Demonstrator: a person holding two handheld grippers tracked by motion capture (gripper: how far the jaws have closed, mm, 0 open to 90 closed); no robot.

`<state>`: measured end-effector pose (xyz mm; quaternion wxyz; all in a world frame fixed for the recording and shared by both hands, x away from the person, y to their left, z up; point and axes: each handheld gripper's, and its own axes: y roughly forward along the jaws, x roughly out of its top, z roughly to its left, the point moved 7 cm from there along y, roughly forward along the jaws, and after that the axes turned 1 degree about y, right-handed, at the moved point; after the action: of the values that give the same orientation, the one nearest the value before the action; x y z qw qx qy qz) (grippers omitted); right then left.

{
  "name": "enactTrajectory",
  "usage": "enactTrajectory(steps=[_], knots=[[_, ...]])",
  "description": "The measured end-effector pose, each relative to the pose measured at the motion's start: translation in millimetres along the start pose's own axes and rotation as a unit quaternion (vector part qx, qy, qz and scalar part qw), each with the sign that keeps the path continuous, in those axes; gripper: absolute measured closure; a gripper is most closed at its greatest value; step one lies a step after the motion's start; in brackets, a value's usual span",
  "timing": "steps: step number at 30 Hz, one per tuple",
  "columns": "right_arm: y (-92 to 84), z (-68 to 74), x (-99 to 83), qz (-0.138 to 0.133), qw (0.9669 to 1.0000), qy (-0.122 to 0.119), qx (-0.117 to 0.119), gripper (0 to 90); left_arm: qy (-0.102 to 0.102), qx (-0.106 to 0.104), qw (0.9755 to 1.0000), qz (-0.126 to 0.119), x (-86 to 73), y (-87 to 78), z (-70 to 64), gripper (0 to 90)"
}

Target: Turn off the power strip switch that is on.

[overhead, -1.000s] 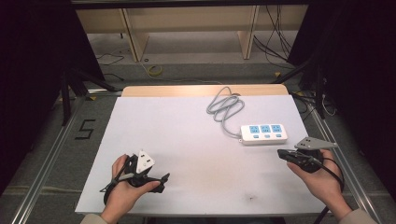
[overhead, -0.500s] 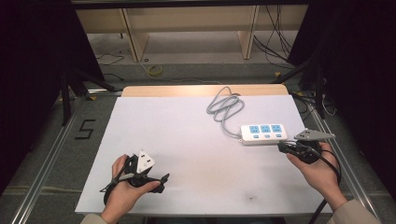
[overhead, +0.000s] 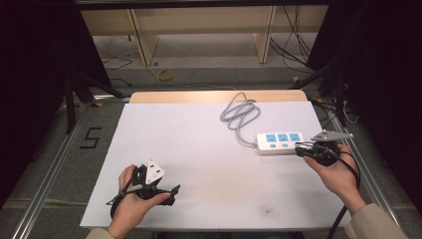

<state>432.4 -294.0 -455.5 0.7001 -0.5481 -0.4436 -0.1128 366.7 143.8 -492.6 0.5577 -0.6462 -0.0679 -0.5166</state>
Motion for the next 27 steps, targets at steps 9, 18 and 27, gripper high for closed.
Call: enactTrajectory(steps=[9, 18, 27], knots=[[10.7, -5.8, 7.0, 0.011, 0.9999, 0.005, -0.003, 90.0, 0.0, 0.0, 1.0, 0.003, -1.0, 0.5, 0.0, 0.0], [16.0, -7.8, 10.9, 0.018, 0.9998, 0.011, -0.003, 90.0, 0.0, 0.001, 1.0, 0.004, -1.1, 0.3, -0.2, 0.0], [18.3, -14.3, 13.1, 0.023, 0.9994, 0.023, -0.003, 90.0, 0.0, 0.002, 1.0, 0.004, -0.7, 2.1, -1.2, 0.2]])
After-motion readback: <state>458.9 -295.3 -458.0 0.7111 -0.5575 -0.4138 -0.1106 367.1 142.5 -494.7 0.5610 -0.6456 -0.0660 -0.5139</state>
